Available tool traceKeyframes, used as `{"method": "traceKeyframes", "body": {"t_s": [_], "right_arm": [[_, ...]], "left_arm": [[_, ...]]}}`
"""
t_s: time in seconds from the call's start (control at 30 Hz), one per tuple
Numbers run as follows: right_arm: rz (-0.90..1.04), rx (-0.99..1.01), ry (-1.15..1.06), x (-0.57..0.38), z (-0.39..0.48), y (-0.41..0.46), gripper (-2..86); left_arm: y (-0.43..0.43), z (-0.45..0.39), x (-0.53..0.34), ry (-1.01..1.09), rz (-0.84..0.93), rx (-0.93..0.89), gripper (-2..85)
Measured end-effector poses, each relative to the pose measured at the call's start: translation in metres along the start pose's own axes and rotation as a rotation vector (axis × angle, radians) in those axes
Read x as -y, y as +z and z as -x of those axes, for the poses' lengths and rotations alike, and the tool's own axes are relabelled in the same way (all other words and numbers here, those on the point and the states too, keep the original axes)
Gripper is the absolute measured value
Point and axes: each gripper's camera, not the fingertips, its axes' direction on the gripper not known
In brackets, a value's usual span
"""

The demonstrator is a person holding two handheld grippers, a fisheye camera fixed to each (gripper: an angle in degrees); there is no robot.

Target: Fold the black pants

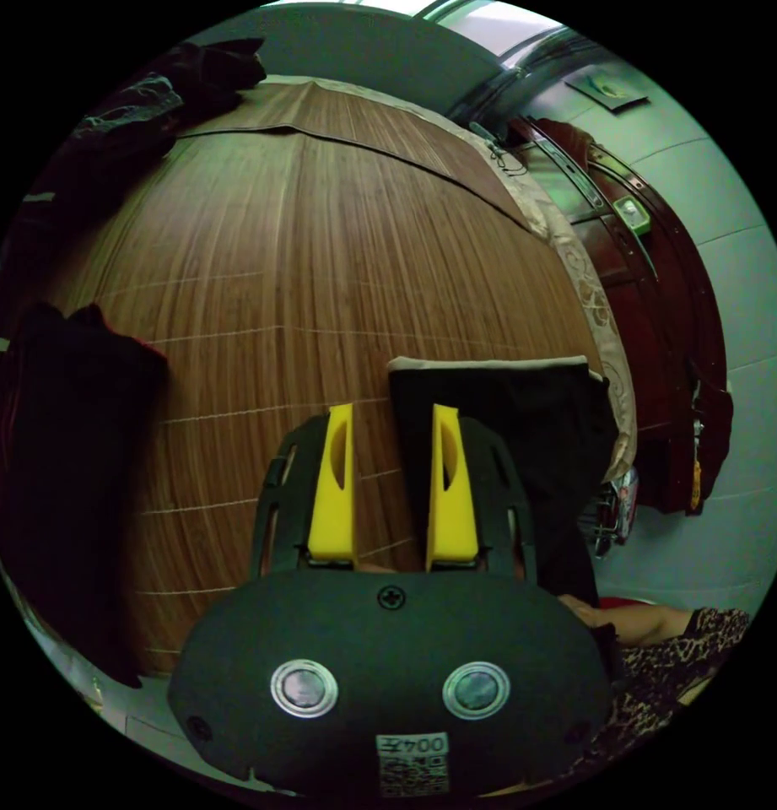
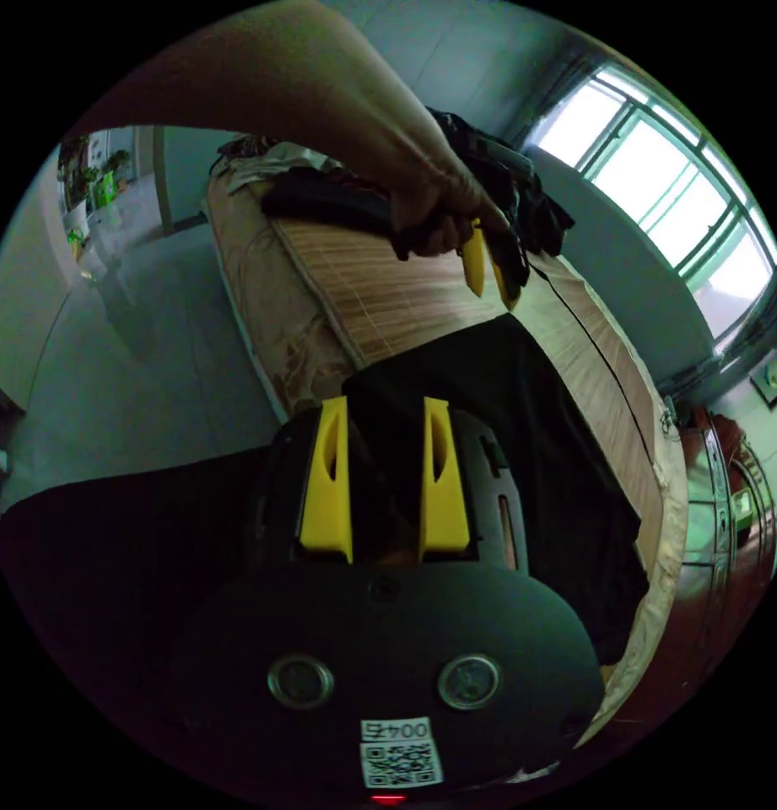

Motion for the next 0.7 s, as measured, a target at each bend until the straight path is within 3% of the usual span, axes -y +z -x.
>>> {"method": "traceKeyframes", "body": {"t_s": [0.47,0.7], "right_arm": [[0.124,-0.087,-0.082,-0.005,-0.007,0.006,8.7],[0.109,-0.074,-0.027,-0.03,-0.028,-0.02,3.6]], "left_arm": [[0.031,-0.027,0.03,0.033,0.022,0.027,13.1],[0.047,-0.049,0.041,0.056,0.052,0.025,7.1]]}}
